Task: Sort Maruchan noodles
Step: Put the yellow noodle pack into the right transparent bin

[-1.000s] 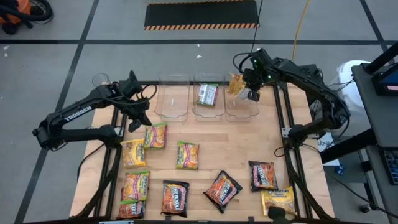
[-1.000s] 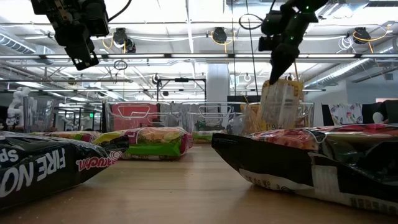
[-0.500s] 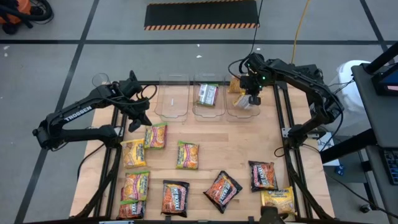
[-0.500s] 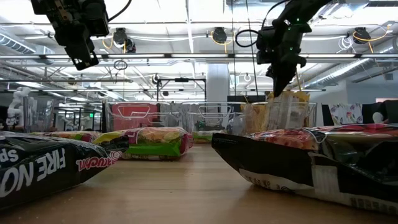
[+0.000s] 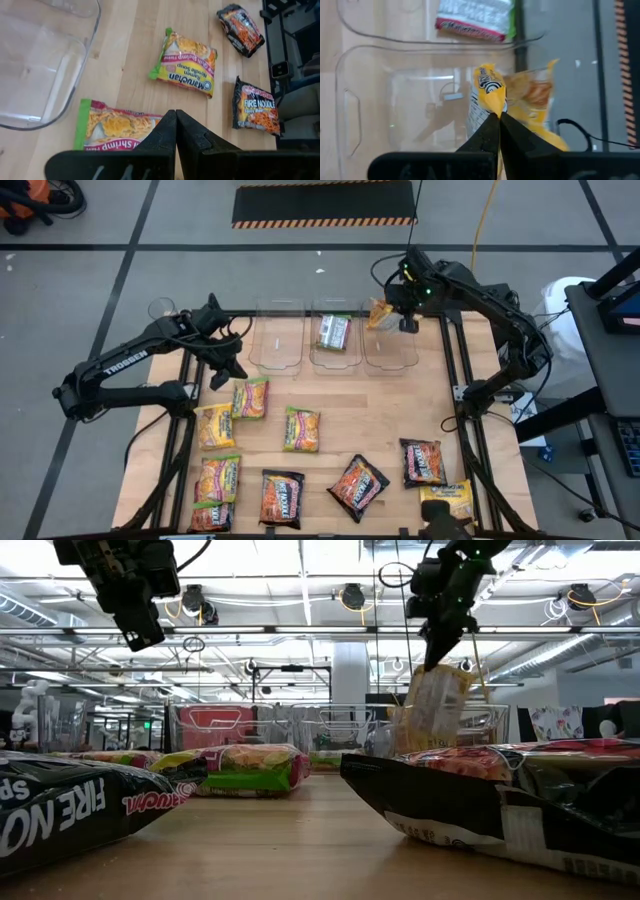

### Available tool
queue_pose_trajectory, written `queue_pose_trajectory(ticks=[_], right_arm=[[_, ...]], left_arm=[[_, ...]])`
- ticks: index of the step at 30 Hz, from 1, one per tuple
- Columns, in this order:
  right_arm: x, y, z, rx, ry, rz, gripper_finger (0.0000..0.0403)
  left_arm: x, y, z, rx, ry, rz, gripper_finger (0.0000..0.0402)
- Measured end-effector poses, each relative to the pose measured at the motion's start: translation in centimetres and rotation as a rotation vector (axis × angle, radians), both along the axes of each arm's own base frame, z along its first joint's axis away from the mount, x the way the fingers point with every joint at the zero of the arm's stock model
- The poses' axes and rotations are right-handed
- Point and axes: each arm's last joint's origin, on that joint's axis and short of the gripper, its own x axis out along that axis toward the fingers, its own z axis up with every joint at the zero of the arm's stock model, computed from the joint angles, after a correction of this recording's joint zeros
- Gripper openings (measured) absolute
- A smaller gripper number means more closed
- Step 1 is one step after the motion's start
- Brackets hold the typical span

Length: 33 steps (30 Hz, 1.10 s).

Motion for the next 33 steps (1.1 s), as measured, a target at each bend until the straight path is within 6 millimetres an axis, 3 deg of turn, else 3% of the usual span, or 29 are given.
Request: queue_pose_trajectory(ticks=[6, 10, 20, 33], right_arm=[[0.0, -0.6, 1.5, -0.032, -0.016, 0.007, 0.0000], [0.6, -1.2, 1.5, -0.004, 0.015, 0.020, 0.0000], [1.8, -2.6, -1.3, 0.144, 0.164, 0.076, 0.0000], [2.7, -3.7, -3.4, 0.175, 0.209, 0.142, 0.0000]], left_arm=[[0.1, 0.0, 0.0, 0.000, -0.004, 0.005, 0.0008], [0.0, 0.0, 0.0, 0.000, -0.004, 0.004, 0.0008], [0.0, 0.0, 0.0, -0.004, -0.003, 0.008, 0.0008], [0.1, 0.0, 0.0, -0.009, -0.002, 0.016, 0.0008]])
